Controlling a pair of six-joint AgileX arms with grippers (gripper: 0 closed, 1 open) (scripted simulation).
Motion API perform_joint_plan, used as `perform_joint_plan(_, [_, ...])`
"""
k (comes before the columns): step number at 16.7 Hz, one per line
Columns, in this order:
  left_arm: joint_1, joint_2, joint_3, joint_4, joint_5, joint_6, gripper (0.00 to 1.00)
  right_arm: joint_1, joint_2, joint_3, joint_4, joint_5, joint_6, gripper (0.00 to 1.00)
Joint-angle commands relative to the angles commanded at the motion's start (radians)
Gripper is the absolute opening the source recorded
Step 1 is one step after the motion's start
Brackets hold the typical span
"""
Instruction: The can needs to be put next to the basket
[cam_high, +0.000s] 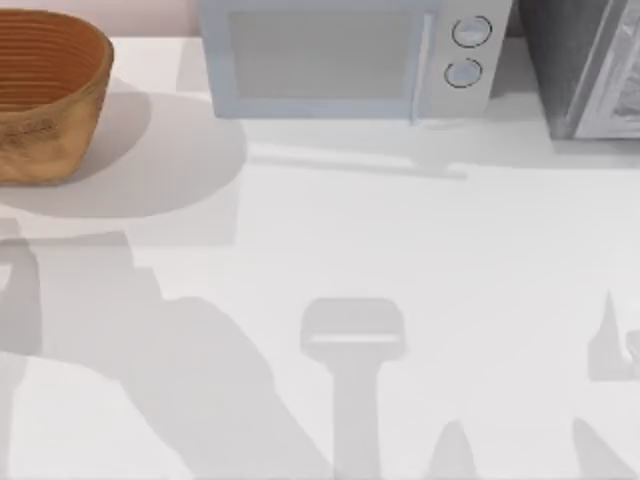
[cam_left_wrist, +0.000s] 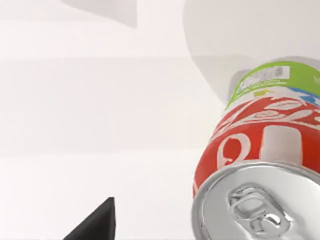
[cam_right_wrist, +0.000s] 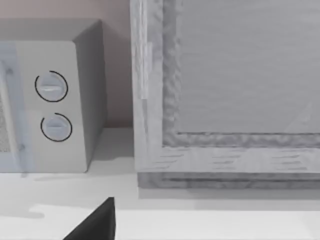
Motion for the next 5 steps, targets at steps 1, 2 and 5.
perform_joint_plan(1, [-0.023, 0.000, 0.008, -0.014, -0.001, -0.013, 1.00, 0.000, 0.000, 0.000, 0.000, 0.000, 0.000, 1.00])
perform_joint_plan(2, [-0.045, -0.003, 0.013, -0.026, -0.001, -0.027, 1.00, 0.000, 0.000, 0.000, 0.000, 0.000, 0.000, 1.00])
perform_joint_plan(5, [-0.078, -0.014, 0.018, -0.041, 0.004, -0.052, 1.00, 0.000, 0.000, 0.000, 0.000, 0.000, 0.000, 1.00])
